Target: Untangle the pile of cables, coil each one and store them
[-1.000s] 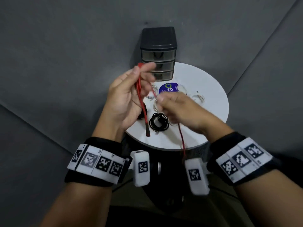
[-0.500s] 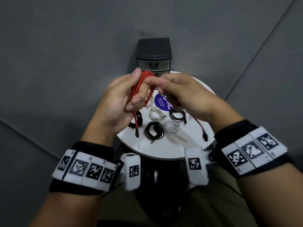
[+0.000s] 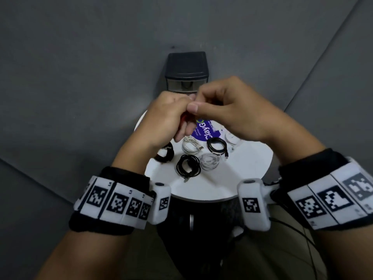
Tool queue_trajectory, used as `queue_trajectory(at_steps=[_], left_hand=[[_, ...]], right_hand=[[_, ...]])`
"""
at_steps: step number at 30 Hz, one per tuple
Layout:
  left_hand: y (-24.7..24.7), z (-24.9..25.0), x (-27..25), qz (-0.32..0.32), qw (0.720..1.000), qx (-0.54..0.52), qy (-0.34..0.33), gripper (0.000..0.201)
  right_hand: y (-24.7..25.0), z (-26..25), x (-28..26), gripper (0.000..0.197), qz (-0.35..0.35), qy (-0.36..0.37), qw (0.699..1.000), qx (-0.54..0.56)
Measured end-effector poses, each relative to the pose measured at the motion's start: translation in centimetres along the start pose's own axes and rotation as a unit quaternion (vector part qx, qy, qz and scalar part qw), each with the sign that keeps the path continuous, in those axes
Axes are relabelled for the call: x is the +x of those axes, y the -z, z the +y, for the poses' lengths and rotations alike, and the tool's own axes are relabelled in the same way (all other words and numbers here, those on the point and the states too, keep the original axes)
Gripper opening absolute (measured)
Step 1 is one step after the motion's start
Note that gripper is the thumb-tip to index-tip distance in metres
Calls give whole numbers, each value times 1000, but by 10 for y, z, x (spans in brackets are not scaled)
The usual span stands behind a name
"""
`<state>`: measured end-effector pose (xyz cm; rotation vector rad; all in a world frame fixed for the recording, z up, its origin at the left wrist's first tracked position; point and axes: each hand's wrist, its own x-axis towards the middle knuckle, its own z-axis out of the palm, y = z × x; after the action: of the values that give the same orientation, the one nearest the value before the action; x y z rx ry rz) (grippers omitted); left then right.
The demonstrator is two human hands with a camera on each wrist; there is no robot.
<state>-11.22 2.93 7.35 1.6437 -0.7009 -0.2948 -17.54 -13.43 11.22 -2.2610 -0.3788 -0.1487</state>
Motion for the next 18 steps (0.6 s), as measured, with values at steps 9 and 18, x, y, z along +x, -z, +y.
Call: queue_trajectory(at_steps=[9,18], left_hand=[[-2,-12,-17,20,985,-105,133,35],[2,-33,-30,88,968,-188,139,25]], right_hand=[[-35,16,-13,21,84,-29,996,-29],[-60,29,-12,47,96,-64,993,-34]])
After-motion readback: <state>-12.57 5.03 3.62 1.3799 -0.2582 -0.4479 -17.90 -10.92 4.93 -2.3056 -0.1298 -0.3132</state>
